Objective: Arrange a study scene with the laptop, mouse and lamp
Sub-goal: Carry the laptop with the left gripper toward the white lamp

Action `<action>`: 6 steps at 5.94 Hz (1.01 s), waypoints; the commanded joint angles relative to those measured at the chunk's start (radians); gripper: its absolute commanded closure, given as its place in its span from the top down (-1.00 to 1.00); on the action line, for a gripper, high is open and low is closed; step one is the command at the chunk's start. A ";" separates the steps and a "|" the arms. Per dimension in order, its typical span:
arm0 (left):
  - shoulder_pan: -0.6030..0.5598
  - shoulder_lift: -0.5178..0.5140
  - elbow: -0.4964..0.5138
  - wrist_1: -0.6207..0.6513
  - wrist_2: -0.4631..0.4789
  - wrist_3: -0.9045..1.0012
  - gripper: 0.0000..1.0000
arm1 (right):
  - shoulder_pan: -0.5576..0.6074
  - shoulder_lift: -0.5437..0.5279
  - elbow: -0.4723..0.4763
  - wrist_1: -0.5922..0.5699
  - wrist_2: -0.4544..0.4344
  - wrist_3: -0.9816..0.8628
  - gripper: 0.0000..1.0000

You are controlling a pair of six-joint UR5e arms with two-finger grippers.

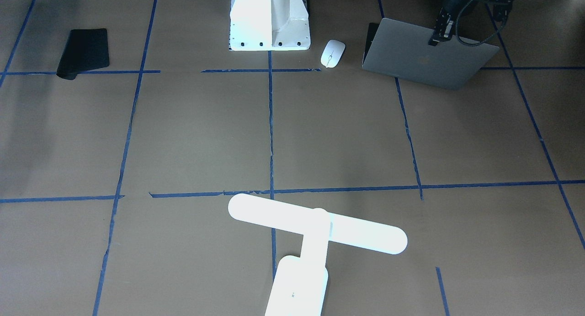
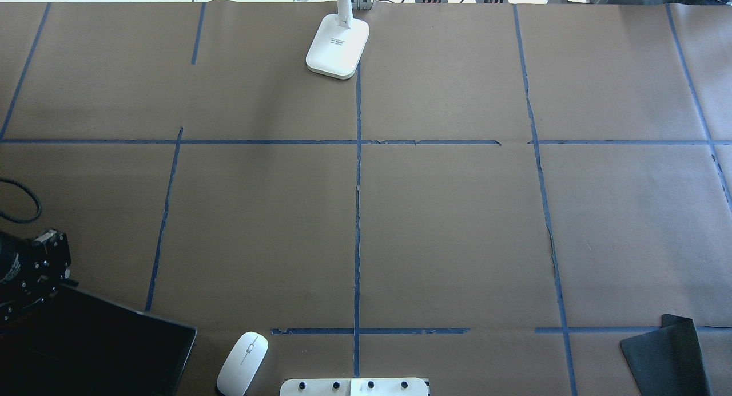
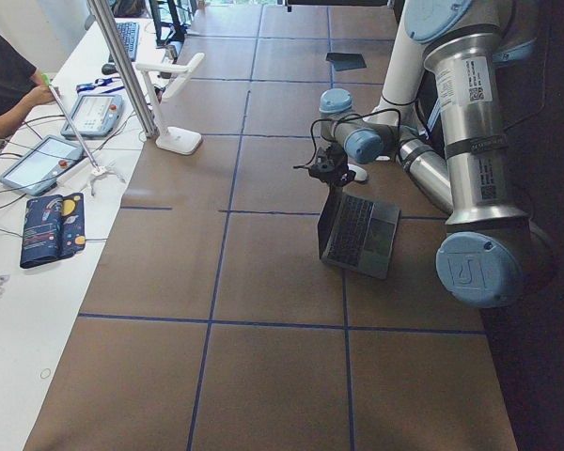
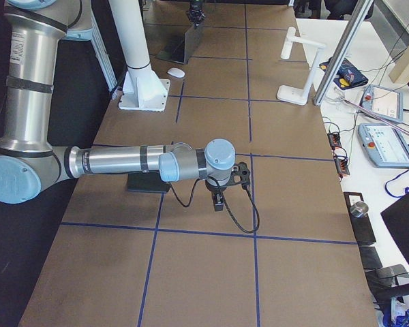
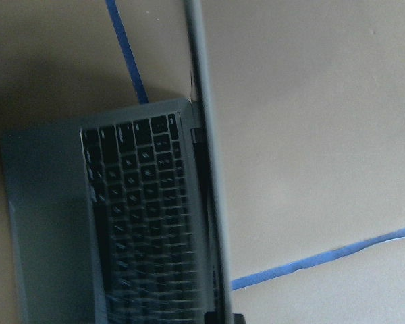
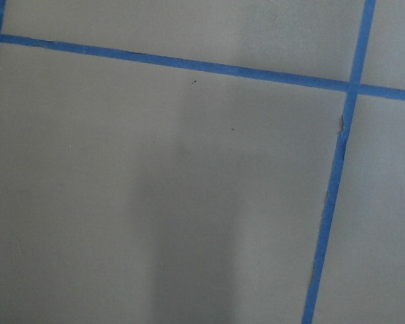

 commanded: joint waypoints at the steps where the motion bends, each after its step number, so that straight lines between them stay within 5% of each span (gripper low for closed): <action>1: -0.095 -0.157 0.031 0.045 0.001 0.038 -1.00 | -0.002 0.008 -0.001 0.001 0.012 0.000 1.00; 3: -0.126 -0.516 0.236 0.183 0.026 0.052 -1.00 | -0.002 0.008 -0.001 0.000 0.014 -0.002 1.00; 6: -0.124 -0.857 0.537 0.192 0.065 0.008 -1.00 | -0.002 0.010 -0.005 0.000 0.014 -0.002 1.00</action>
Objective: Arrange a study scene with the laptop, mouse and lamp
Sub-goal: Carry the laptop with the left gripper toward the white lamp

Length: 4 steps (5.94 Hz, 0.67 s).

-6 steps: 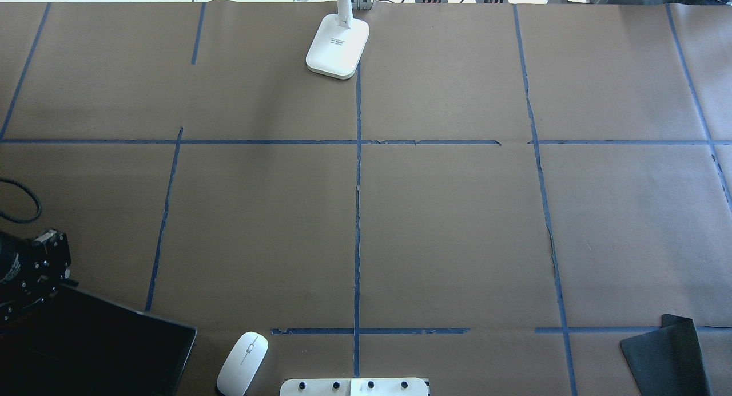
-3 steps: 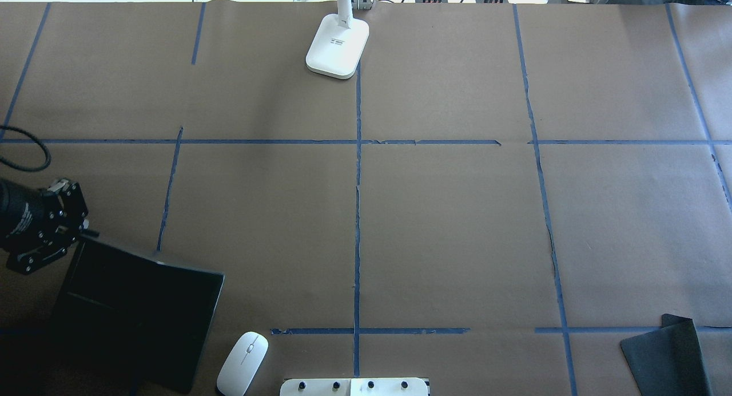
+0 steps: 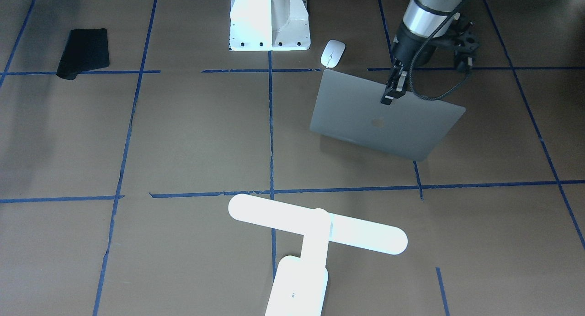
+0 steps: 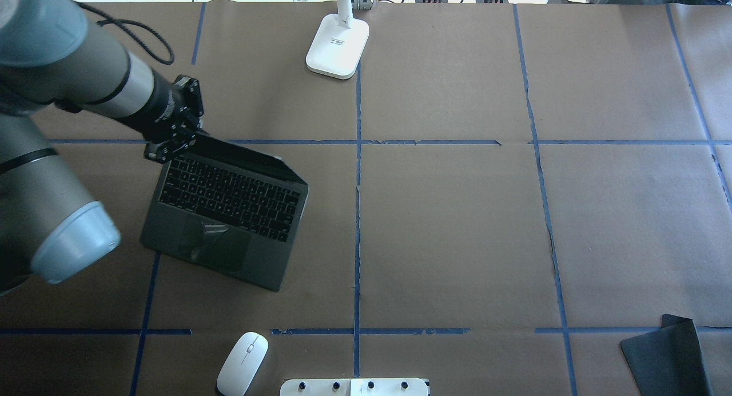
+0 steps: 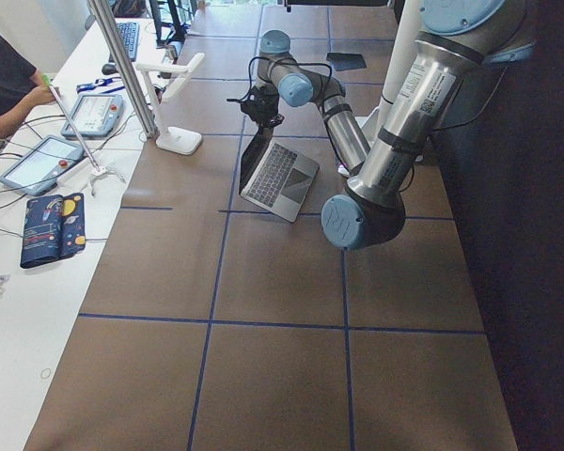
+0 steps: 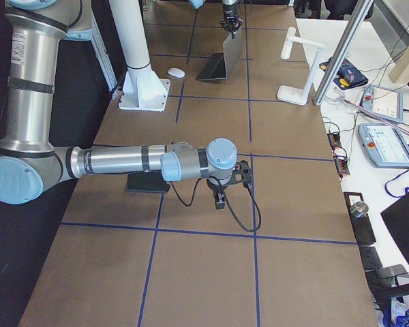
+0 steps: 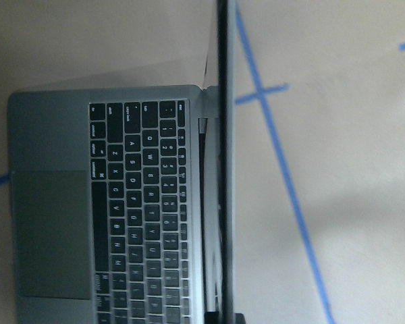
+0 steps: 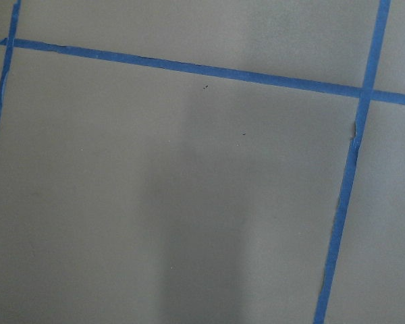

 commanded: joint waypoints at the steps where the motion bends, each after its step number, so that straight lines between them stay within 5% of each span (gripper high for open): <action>1: 0.008 -0.270 0.257 -0.009 0.019 -0.102 -1.00 | -0.005 0.002 0.001 0.000 0.001 0.000 1.00; 4: 0.073 -0.510 0.540 -0.022 0.107 -0.252 -1.00 | -0.006 0.004 -0.001 -0.002 0.000 0.000 1.00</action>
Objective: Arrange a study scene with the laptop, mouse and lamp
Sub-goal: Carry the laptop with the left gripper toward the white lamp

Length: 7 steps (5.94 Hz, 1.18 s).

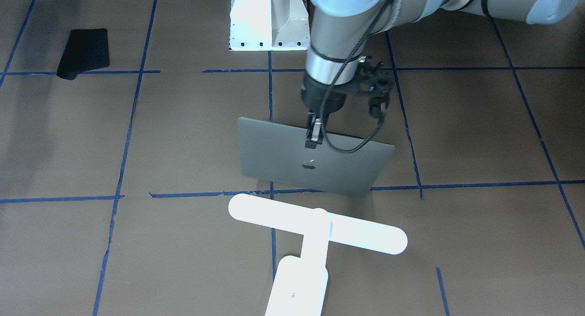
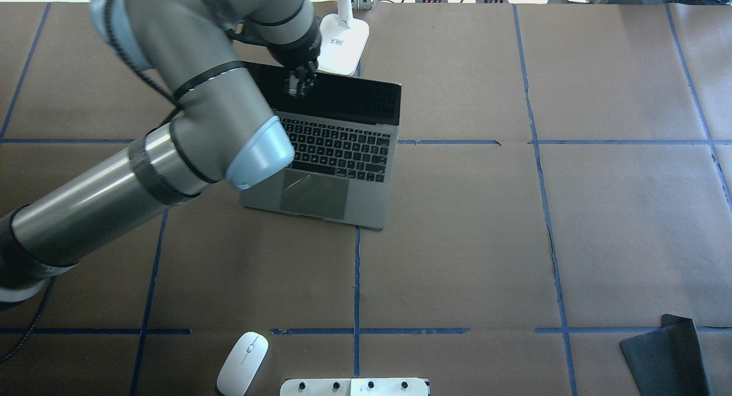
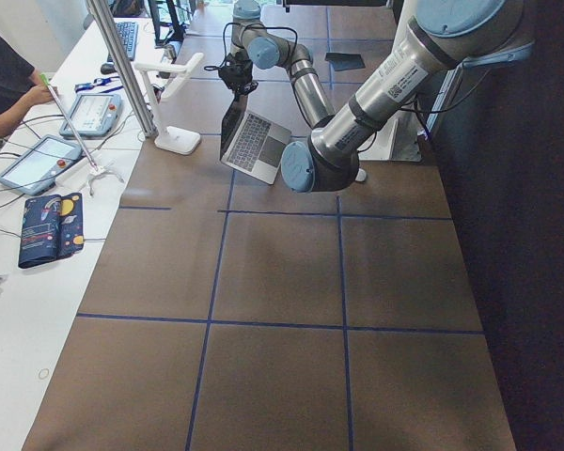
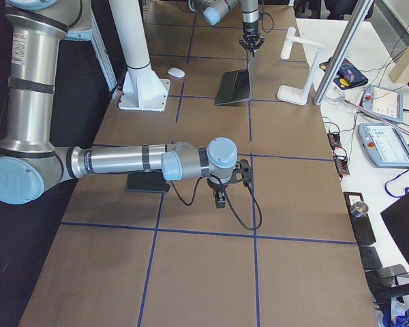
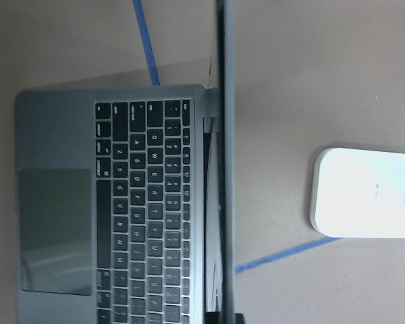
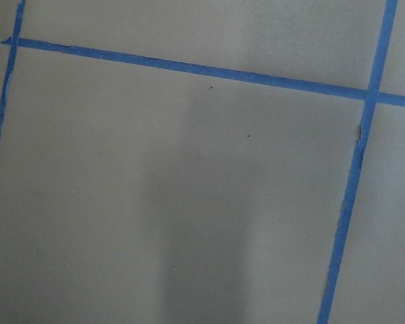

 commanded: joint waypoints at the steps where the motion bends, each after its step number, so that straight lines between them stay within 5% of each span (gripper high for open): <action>1: 0.027 -0.078 0.134 -0.022 0.039 -0.080 -1.00 | 0.000 0.000 -0.007 -0.002 0.000 0.000 1.00; 7: 0.027 -0.093 0.226 -0.108 0.062 -0.182 -0.88 | 0.000 0.000 -0.011 -0.003 0.001 0.000 1.00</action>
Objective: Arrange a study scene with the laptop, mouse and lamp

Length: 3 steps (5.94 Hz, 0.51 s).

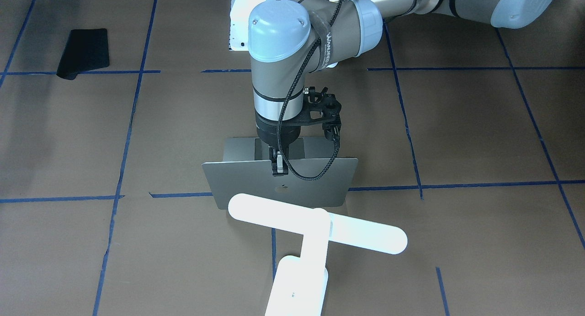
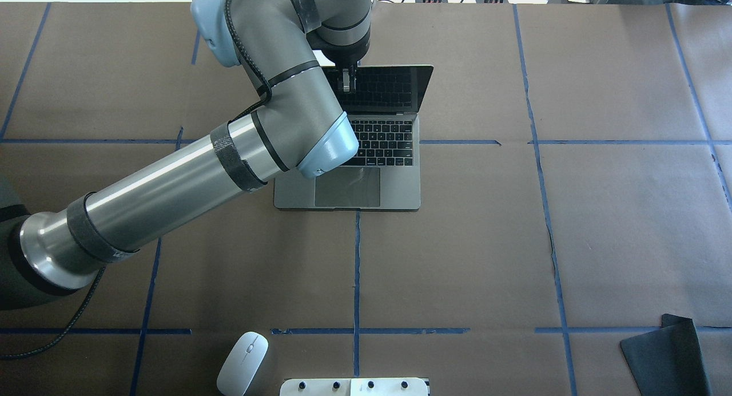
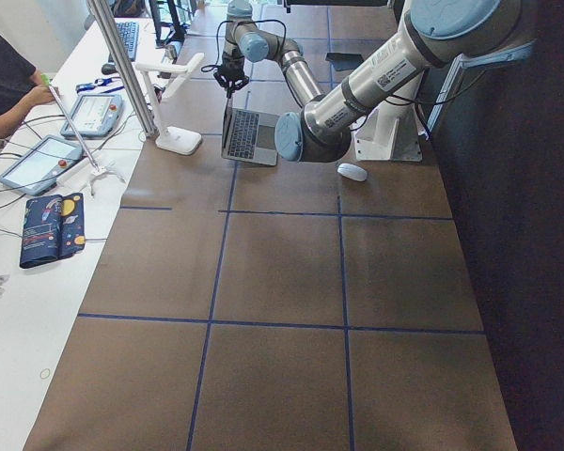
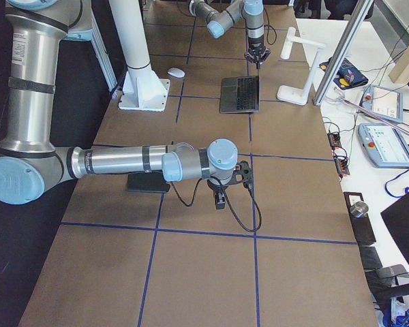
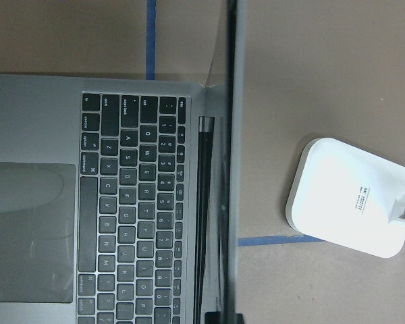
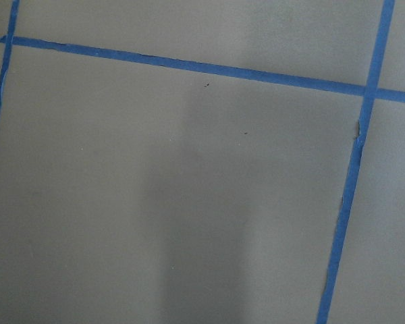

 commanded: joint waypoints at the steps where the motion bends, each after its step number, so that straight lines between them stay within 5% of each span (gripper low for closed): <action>1: 0.000 0.003 0.023 -0.019 0.000 0.008 -0.39 | 0.000 0.000 -0.001 -0.001 0.001 0.001 1.00; 2: -0.002 0.006 0.026 -0.050 0.000 0.016 0.36 | 0.000 0.000 -0.001 -0.001 0.001 0.001 1.00; 3: -0.003 0.005 0.026 -0.051 0.000 0.110 0.76 | 0.000 0.000 0.005 0.000 0.001 0.003 1.00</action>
